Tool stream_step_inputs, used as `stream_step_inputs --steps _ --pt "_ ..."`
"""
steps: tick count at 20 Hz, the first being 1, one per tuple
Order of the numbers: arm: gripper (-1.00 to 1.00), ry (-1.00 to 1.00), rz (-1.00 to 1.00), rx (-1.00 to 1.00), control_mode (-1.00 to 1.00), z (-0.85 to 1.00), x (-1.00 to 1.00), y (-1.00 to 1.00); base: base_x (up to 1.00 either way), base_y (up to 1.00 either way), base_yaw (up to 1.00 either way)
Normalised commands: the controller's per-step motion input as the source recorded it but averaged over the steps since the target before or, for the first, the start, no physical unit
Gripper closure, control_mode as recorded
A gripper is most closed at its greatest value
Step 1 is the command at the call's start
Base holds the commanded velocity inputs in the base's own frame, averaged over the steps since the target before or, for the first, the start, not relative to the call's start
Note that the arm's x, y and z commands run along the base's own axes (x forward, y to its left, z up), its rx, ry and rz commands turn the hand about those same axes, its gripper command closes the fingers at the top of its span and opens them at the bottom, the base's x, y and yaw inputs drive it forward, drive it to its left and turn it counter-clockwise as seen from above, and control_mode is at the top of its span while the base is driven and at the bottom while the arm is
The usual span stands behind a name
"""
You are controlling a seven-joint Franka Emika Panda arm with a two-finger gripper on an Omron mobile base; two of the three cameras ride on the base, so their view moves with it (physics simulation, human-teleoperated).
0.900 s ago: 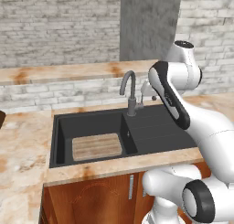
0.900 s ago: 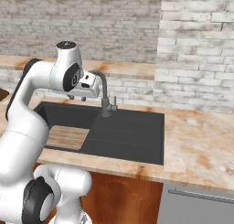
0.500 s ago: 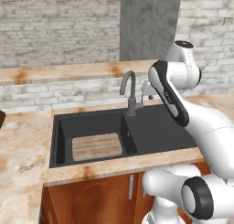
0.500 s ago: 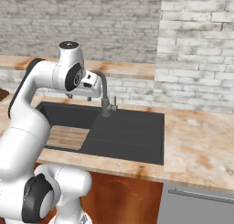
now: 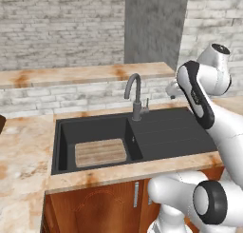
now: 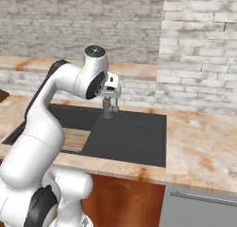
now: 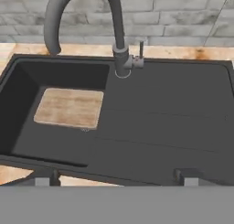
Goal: Turn on the sink faucet with hot water and rinse the cutting board for ten seconds, then turn off the faucet. Push the cutting board to reach the water if necessary.
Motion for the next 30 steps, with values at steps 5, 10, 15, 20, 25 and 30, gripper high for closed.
stream_step_inputs --steps 5,10,15,20,25,30 --pt "-1.00 -0.47 0.26 0.01 -1.00 -0.14 -0.06 -0.39 0.00 0.00 0.00" --pt "-1.00 -0.37 0.13 0.02 -1.00 -0.24 -0.01 -0.09 0.00 0.00 0.00" --pt "-1.00 -0.12 -0.01 0.01 -1.00 -0.22 0.00 0.06 0.00 0.00 0.00" --pt "-1.00 -0.10 -0.01 0.00 -1.00 -0.24 0.00 0.00 0.00 0.00 0.00" --pt "-1.00 -0.04 0.00 0.00 -1.00 -0.18 0.00 0.00 0.00 0.00 0.00" --pt "-1.00 0.00 0.00 0.00 -1.00 0.00 0.01 0.01 0.00 0.00 0.00"
